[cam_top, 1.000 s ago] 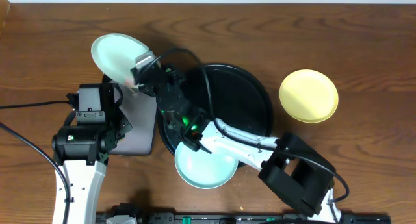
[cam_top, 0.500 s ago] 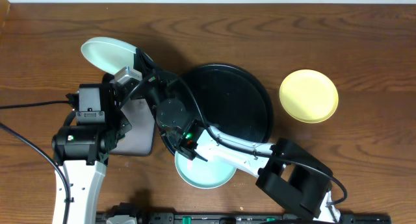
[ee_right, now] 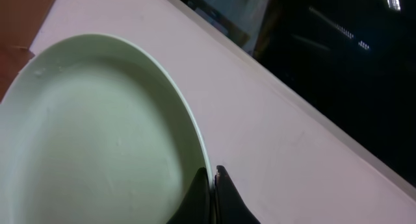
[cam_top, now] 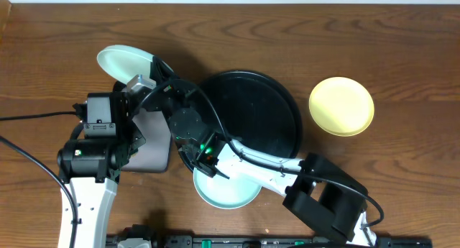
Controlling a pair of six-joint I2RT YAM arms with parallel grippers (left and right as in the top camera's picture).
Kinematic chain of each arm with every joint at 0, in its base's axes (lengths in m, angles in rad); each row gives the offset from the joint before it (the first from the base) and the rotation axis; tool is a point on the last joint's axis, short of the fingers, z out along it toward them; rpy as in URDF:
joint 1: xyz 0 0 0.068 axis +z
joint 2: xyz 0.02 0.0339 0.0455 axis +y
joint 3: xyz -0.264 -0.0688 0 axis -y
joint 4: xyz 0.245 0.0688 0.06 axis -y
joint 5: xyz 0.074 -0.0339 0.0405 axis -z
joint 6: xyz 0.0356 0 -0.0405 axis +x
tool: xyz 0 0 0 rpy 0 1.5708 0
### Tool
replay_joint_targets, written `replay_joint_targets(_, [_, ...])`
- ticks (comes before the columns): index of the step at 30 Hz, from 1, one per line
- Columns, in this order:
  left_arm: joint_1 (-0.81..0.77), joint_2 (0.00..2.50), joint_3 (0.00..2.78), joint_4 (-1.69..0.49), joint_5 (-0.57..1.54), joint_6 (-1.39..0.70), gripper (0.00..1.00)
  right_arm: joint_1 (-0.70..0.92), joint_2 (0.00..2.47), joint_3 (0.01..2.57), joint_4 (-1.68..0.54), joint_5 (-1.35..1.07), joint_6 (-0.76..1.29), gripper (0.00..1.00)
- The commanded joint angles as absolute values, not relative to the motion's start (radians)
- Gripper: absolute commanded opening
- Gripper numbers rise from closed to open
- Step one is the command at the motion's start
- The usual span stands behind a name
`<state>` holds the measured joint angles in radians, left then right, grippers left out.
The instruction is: Clean dirty plates on tray and stack at the side
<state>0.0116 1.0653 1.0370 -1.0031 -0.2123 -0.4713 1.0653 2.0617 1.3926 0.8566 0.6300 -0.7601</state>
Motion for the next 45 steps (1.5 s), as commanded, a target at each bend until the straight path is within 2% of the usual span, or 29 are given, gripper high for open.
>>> replay_joint_targets(1, [0.016, 1.062, 1.034, -1.005, -0.218, -0.477, 0.07, 1.073, 2.049, 1.405, 0.860, 0.671, -0.670, 0.01])
replay_joint_targets(12, [0.016, 1.063, 1.034, -1.005, -0.218, -0.477, 0.07, 1.043, 2.030, 1.405, 0.586, 0.645, -0.208, 0.01])
replay_joint_targets(19, [0.016, 1.065, 1.033, -1.005, -0.218, -0.477, 0.07, 0.952, 1.927, 1.405, 0.294, 0.287, 0.108, 0.01])
replay_joint_targets(23, [0.016, 1.066, 1.033, -1.005, -0.218, -0.477, 0.07, 0.878, 1.848, 1.405, 0.119, 0.202, 0.228, 0.01])
replay_joint_targets(36, [0.016, 1.066, 1.033, -1.001, -0.218, -0.477, 0.08, 0.550, 1.616, 1.405, -0.517, 0.201, 0.268, 0.01])
replay_joint_targets(45, [0.015, 1.085, 1.033, -1.001, -0.218, -0.477, 0.07, 0.223, 1.610, 1.405, -0.766, 0.138, 0.284, 0.01])
